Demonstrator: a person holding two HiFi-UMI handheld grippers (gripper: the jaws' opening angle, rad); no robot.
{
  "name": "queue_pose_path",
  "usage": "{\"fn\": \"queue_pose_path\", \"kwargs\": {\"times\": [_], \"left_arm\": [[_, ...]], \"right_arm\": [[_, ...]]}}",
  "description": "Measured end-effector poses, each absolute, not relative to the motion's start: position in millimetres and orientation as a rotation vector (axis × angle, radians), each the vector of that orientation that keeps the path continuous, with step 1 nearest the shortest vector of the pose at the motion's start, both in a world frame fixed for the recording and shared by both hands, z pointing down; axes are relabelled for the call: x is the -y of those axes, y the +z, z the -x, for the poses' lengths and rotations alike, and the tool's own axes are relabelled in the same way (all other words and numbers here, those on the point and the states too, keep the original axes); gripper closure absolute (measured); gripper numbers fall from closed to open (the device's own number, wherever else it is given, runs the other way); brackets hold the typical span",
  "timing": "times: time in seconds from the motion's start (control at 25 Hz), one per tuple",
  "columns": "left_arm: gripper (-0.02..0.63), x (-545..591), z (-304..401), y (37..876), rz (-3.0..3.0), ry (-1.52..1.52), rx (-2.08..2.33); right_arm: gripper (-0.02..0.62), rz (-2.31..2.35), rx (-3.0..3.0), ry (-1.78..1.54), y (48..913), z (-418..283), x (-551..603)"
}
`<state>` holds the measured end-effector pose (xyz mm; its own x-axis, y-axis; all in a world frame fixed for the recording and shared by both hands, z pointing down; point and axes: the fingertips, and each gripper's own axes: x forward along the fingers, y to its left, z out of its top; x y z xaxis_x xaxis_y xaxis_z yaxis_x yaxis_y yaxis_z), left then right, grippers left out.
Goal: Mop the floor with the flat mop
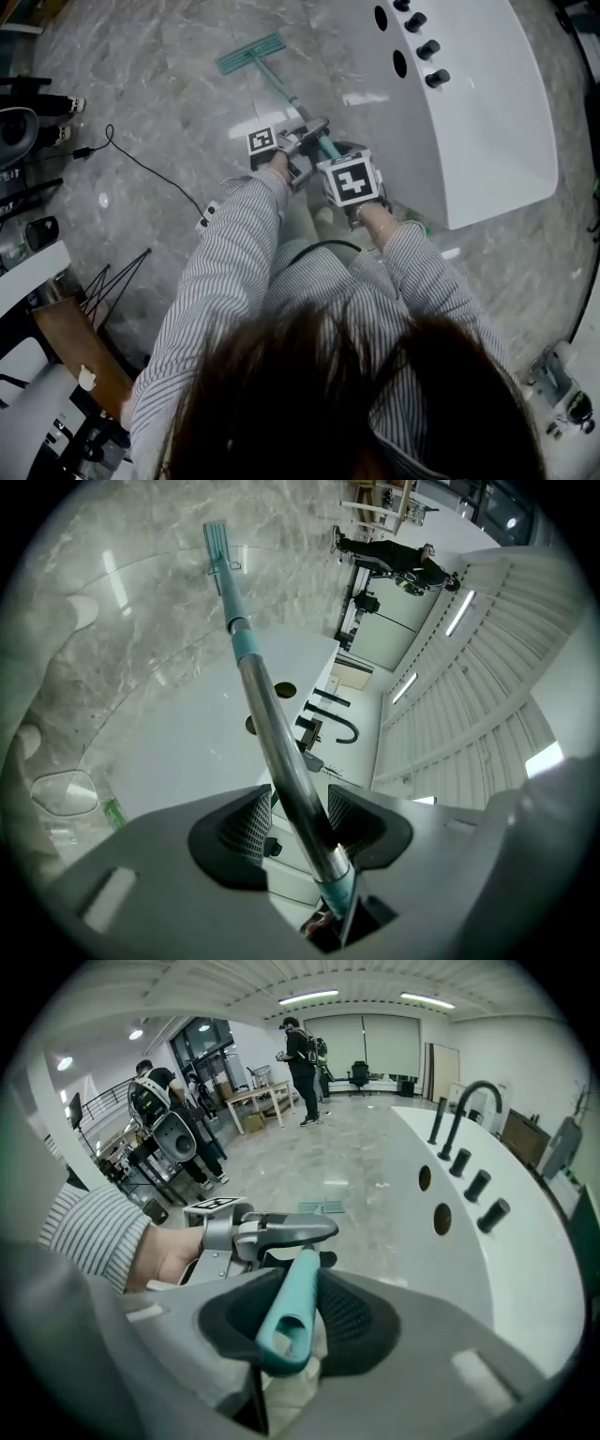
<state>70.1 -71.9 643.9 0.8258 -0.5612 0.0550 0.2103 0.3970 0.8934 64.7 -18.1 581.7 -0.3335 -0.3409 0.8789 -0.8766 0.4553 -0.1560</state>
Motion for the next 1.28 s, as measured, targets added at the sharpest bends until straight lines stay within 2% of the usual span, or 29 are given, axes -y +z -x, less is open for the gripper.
{"fn": "queue_pose_path", "kwargs": {"times": [0.12,0.32,0.56,0.8,1.28], "left_arm": [[0.446,17,-104,638,-1.063,-0.466,0.339],[0.457,-55,-144,623,-1.051,-0.423,0.237],[0.462,-109,-136,615,-0.999,-0.511,0.273],[0.451,-117,-122,621,-1.004,-0.583,0.401],[0.434,-107,-126,616,-1.051,-0.547,0.391]], "right_arm": [[0.483,-1.037,1.870,0.911,579,-96,-40],[0.483,-1.062,1.858,0.940,565,-131,-111],[0.471,-1.017,1.866,0.969,558,-120,-168],[0.465,-1.004,1.885,0.944,563,-110,-177],[0.469,-1.020,1.898,0.919,556,-115,-166]]}}
